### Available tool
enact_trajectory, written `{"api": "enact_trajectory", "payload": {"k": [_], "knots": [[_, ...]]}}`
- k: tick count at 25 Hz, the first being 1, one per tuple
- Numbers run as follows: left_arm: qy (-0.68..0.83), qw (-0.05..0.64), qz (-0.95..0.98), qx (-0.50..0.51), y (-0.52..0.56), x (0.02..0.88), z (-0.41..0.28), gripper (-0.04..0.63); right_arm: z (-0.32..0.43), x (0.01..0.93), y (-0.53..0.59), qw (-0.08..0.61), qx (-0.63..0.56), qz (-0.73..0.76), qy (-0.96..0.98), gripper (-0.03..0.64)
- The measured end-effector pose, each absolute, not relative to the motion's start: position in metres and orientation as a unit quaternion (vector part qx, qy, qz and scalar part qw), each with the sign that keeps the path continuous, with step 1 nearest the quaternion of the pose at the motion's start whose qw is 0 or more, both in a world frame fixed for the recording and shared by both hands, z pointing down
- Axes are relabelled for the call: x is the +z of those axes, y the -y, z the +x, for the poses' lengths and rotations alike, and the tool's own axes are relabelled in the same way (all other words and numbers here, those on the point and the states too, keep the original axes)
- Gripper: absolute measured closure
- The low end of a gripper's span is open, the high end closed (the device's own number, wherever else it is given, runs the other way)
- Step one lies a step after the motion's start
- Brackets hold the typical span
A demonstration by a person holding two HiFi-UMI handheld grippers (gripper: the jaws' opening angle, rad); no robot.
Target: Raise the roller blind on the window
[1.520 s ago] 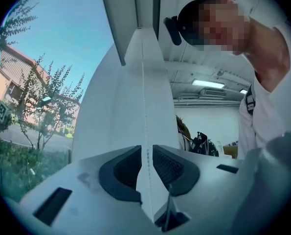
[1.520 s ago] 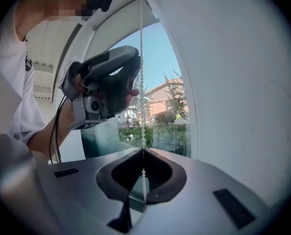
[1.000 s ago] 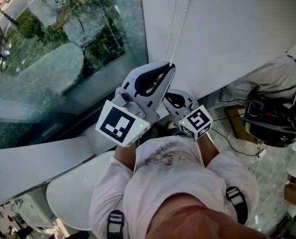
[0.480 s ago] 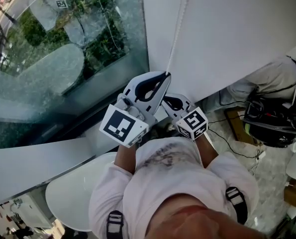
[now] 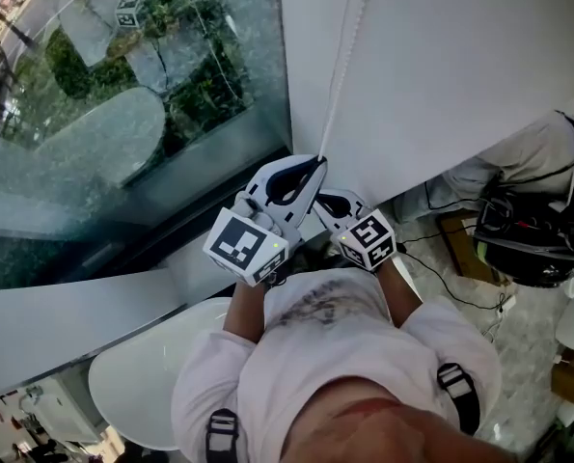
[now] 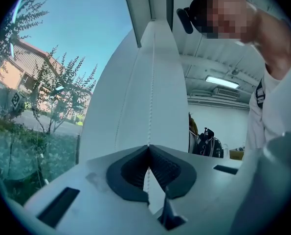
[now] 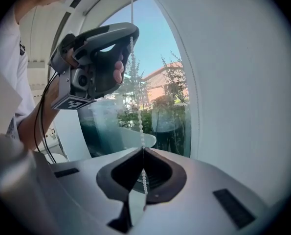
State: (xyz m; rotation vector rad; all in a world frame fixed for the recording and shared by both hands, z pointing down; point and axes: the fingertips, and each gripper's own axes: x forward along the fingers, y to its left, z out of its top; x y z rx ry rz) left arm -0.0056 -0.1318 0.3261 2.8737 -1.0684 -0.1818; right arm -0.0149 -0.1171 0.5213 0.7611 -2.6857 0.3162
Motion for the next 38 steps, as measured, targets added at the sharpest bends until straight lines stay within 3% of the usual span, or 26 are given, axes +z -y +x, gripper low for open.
{"api": "enact_trajectory", "payload": {"k": [28,38], "knots": [[0.347,0.127,0.929,-0.021,0.127,0.424,-0.008,0.588,-0.012,0.617,0.109,0.246,0.174,0.258,0.918,0.555],[0.345,0.125,0.93,-0.021,0.125,0.425,-0.004,0.588,-0.008,0.618,0.107,0.246,0.171,0.26,0.918,0.555]]}}
